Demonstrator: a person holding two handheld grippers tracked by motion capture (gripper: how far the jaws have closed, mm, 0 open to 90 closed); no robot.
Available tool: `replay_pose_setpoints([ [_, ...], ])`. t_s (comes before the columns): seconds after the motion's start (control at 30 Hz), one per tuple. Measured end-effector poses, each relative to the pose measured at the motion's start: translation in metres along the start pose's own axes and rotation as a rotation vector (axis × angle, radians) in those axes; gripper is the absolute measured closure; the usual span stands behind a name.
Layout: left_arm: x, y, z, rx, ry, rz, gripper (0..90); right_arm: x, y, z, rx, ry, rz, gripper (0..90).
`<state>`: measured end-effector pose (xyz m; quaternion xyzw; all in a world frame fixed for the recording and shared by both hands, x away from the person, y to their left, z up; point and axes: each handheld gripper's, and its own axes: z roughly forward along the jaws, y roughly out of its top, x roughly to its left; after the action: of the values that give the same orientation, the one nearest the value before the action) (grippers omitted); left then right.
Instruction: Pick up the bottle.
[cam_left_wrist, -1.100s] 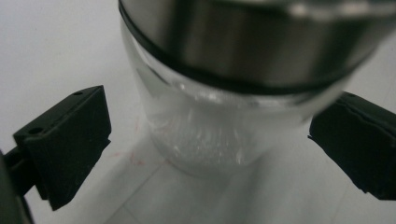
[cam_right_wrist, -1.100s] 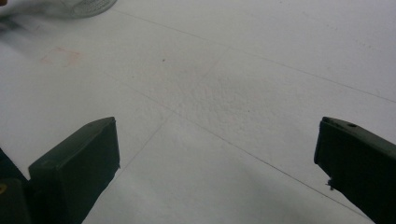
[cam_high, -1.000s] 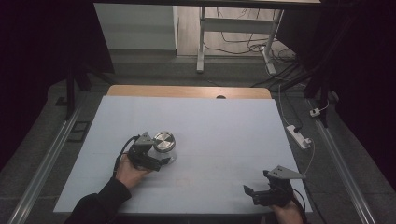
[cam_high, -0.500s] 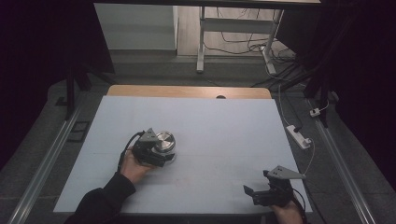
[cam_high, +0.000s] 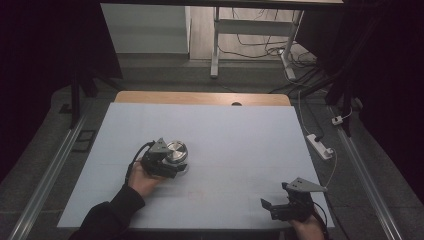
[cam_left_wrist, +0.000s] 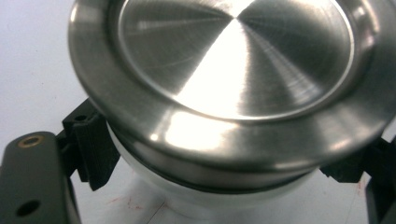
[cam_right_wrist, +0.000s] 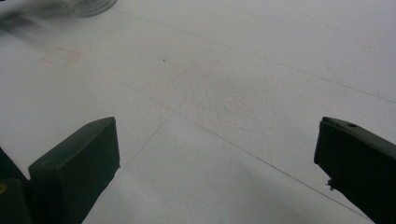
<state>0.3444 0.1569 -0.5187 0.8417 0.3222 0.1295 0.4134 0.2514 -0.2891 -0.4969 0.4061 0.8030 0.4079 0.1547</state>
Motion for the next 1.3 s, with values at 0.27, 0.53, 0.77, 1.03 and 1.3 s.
replay_pose_setpoints([
  [0.27,-0.001,0.0,0.0,0.003,0.008,0.001,15.5,0.0,0.0,0.0,0.002,-0.002,-0.002,0.1],
  [0.53,-0.006,0.004,-0.002,-0.005,0.017,-0.002,15.7,0.0,0.0,0.0,-0.001,-0.001,-0.002,0.1],
  [0.77,-0.01,0.011,-0.01,-0.028,0.005,0.015,15.7,0.0,0.0,0.0,-0.002,-0.002,-0.001,0.1],
  [1.03,-0.013,0.021,-0.018,-0.022,-0.018,0.035,15.7,0.0,0.0,0.0,-0.002,-0.004,0.001,0.1],
  [1.3,-0.017,0.035,-0.02,-0.015,-0.048,0.058,15.7,0.0,0.0,-0.001,-0.005,-0.004,0.006,0.1],
])
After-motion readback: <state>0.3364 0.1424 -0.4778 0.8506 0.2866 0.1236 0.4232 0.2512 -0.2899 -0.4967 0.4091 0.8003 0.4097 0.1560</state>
